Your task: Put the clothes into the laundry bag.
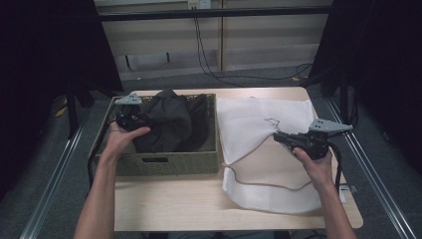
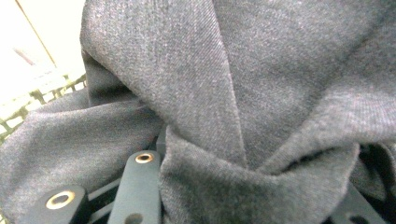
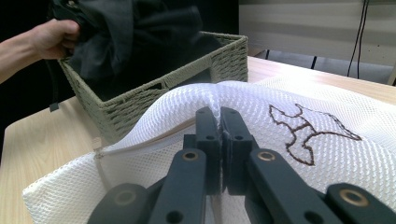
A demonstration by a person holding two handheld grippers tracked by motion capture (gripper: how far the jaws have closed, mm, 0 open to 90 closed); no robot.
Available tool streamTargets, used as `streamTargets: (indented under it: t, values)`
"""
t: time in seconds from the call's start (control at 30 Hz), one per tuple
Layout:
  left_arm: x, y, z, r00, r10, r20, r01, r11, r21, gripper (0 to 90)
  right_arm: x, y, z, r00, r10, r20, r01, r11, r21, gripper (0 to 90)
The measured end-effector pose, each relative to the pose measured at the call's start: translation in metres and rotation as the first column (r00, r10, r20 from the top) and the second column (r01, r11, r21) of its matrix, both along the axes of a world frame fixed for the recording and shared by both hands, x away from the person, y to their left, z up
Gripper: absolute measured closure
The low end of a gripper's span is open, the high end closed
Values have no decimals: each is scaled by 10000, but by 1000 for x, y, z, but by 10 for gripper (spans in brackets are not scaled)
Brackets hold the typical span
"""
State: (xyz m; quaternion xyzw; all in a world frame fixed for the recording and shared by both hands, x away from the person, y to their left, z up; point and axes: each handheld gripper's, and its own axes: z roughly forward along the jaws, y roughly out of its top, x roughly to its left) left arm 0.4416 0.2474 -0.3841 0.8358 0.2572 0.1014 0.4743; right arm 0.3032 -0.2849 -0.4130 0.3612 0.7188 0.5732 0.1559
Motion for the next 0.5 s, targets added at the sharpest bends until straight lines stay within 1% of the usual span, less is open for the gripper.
streamTargets:
  t: [0.03, 0.07, 0.1, 0.17, 0.27, 0.33, 0.37, 0.5]
  values:
    - [-1, 2, 3, 10000, 15, 18, -15, 9999, -138, 602, 0, 0, 0, 10000, -11, 17, 11, 10000, -7, 879]
    - [-2, 4, 6, 9998, 39, 179, -34, 9997, -237, 602, 0, 0, 0, 10000, 5, -10, -5, 10000, -2, 878]
    - [-3, 5, 8, 9998, 88, 189, -81, 9993, -353, 603, 0, 0, 0, 10000, 2, 2, -2, 10000, -2, 878]
    - [-5, 7, 13, 9993, 162, 332, -146, 9987, -486, 601, -1, 0, 1, 10000, -7, 24, 7, 10000, 18, 879]
    - [-10, 9, 21, 9985, 158, 518, -104, 9947, -1025, 601, 0, -1, 1, 10000, -12, 36, 11, 10000, 70, 879]
    - [-13, 10, 27, 9967, 152, 798, -64, 9939, -1100, 601, -1, -1, 1, 10000, -33, 3, 33, 10000, 86, 879]
    - [-15, 10, 29, 9966, 129, 808, -32, 9930, -1182, 600, -1, -1, 1, 10000, -35, 5, 34, 9999, 105, 879]
    - [-21, 11, 42, 9927, 161, 1191, 14, 9894, -1450, 599, -1, -1, 1, 10000, -34, 60, 33, 9999, 95, 879]
